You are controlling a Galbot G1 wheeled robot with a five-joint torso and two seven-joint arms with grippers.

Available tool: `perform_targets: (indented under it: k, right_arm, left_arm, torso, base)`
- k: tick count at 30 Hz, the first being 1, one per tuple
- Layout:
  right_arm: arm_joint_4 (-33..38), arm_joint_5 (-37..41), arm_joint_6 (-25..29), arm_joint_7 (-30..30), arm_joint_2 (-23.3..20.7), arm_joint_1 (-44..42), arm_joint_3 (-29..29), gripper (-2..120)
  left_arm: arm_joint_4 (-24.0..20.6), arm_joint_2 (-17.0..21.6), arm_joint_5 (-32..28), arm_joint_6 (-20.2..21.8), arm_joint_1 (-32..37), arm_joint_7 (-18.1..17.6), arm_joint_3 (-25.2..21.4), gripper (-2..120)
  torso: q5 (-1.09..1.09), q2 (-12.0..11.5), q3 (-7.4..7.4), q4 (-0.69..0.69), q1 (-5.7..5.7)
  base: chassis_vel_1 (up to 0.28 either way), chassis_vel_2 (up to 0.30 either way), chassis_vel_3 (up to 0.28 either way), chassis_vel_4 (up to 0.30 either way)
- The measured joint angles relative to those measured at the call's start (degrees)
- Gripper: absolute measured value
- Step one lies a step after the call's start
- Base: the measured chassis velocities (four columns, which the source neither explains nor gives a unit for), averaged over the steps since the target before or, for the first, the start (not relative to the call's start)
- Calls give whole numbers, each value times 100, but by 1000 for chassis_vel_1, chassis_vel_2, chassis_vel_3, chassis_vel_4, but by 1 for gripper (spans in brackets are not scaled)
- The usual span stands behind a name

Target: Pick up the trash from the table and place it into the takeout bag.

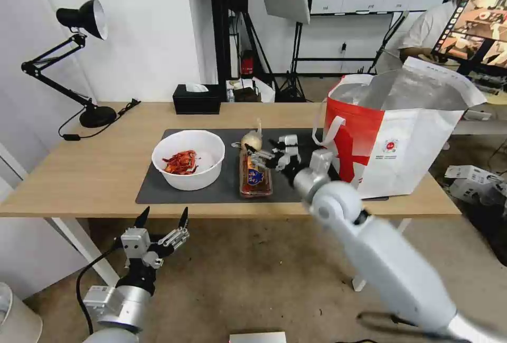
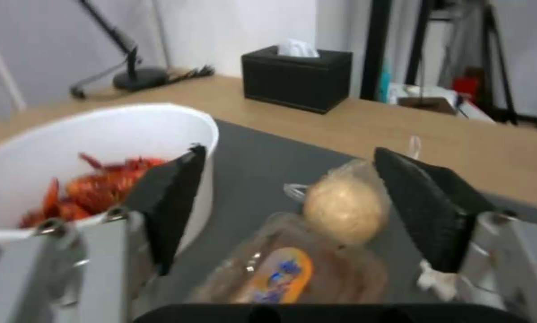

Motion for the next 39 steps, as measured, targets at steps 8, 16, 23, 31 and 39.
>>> perform_targets:
  k: [8,16,23,31,39]
  right_arm:
    - [-1159,-262,152,-1213,-38,1026,-722,40]
    - [-1957,-682,222,-1761,216,1455,-1162,17]
    - [-2390,-701,347,-1970,352,1630,-1362,0]
    - [-2612,-694,373,-2044,554,1801,-1546,0]
    - [-2687,-731,374,-2054,616,1839,-1591,0]
  left_arm:
    - [-309,429,-1692,1004,-380,-354,99,100]
    - [-570,785,-3927,1672,-770,-774,279,100]
    - [-410,1091,-5609,1867,-1469,-1060,344,100]
    - [112,1225,-5751,1846,-2046,-1139,545,100]
    - [600,1281,-5765,1822,-2669,-1220,969,100]
  torso:
    - [-1,0,0,0,0]
    - [-1,0,1,0,0]
    - [-1,0,1,-1,0]
    - [-1,0,0,2,0]
    - [-1,0,0,-1,0]
  base:
    - [0,0,0,0]
    - [0,0,0,0]
    - [0,0,0,0]
    - [0,0,0,0]
    - [0,0,0,0]
